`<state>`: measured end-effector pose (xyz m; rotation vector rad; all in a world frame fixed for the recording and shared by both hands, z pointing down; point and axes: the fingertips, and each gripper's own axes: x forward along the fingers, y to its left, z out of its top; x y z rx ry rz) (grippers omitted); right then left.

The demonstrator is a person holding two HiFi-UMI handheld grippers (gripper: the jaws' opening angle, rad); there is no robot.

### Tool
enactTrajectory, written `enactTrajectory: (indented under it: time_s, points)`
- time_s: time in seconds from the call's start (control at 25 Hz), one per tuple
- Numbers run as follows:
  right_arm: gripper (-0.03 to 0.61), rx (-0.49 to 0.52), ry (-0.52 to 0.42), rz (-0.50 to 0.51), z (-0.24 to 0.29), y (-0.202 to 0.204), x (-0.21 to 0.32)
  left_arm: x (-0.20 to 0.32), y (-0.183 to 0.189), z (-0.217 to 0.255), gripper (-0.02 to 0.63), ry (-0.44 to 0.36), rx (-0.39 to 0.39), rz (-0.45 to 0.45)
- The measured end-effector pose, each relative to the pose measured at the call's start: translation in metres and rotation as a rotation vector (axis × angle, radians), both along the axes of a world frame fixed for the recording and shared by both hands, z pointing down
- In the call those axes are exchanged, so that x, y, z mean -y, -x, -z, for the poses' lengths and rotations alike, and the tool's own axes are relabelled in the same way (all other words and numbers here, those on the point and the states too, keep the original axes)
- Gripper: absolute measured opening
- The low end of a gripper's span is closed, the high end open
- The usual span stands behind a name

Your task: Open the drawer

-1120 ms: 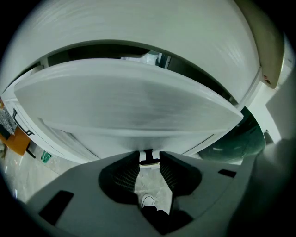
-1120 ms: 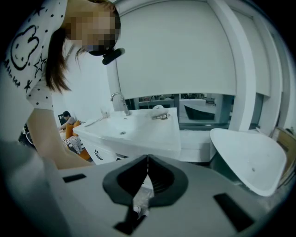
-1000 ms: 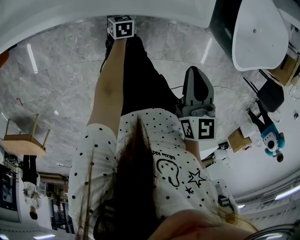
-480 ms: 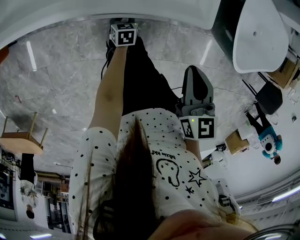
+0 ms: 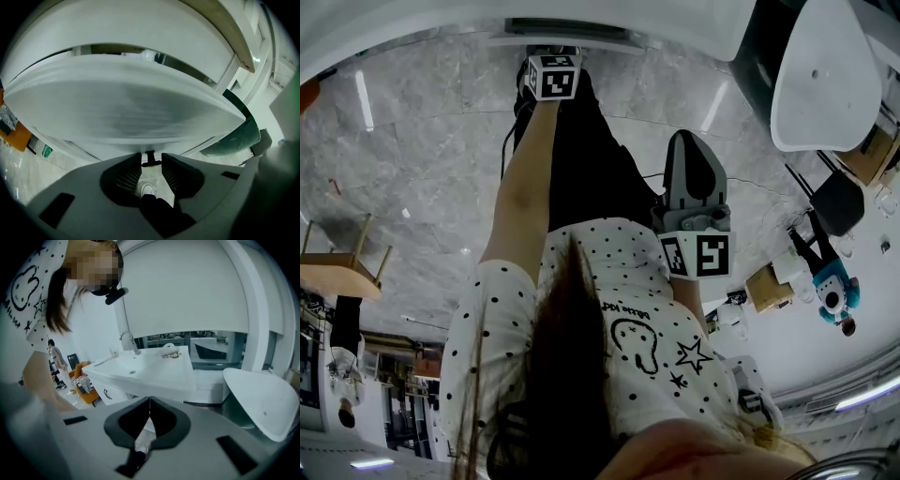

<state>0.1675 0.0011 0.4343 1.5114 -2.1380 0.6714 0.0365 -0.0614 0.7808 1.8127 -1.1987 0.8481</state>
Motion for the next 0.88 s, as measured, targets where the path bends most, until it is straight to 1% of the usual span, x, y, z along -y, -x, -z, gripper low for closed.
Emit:
enactTrajectory:
  time_s: [0.32,0.88]
  points:
    - [0.014,0.014,0.011,0.024,-0.002,0.01,-0.004,-0.011,0.002,0.0,0.138,0.008,-0.004,-0.012]
    - [0.014,0.01,0.007,0.032,-0.002,0.014,-0.011,-0.027,0.001,-0.001,0.137,0.024,-0.013,-0.025]
